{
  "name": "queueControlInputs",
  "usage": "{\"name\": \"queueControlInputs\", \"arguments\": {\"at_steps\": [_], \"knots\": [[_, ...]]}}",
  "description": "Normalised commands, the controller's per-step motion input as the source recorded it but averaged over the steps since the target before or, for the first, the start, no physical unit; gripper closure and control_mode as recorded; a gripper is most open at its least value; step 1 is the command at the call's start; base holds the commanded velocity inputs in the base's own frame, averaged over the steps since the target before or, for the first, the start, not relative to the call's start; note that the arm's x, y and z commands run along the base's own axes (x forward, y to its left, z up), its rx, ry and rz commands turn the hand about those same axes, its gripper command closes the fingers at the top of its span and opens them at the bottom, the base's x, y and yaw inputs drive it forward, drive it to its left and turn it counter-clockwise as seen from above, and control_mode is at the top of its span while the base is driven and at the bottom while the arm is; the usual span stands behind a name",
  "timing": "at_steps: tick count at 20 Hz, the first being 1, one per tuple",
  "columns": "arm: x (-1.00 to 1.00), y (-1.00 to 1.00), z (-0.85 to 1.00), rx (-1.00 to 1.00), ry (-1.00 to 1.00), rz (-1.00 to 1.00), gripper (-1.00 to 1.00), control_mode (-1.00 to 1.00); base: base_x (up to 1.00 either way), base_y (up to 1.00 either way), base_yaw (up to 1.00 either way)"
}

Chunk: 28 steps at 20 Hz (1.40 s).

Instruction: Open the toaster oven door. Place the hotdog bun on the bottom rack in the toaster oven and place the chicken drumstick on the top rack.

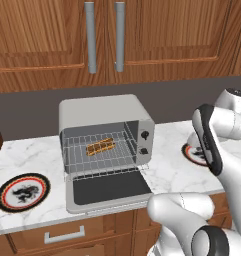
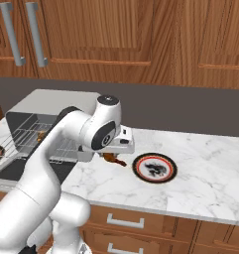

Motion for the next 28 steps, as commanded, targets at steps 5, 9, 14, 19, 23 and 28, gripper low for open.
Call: {"name": "queueControlInputs", "arguments": {"at_steps": [5, 9, 14, 19, 23, 28], "knots": [[-0.13, 0.52, 0.23, 0.00, 0.00, 0.00, 1.00, -1.00, 0.00, 0.00, 0.00], [-0.01, 0.65, 0.22, 0.00, 0.00, 0.00, 1.00, -1.00, 0.00, 0.00, 0.00], [0.00, 0.67, 0.17, 0.00, 0.00, 0.00, 1.00, -1.00, 0.00, 0.00, 0.00], [0.00, 0.72, 0.03, 0.00, 0.00, 0.00, 1.00, -1.00, 0.00, 0.00, 0.00], [0.01, 0.69, 0.00, 0.00, 0.00, 0.00, 1.00, -1.00, 0.00, 0.00, 0.00], [0.12, 0.69, 0.00, 0.00, -0.01, 0.01, 1.00, -1.00, 0.00, 0.00, 0.00]]}}
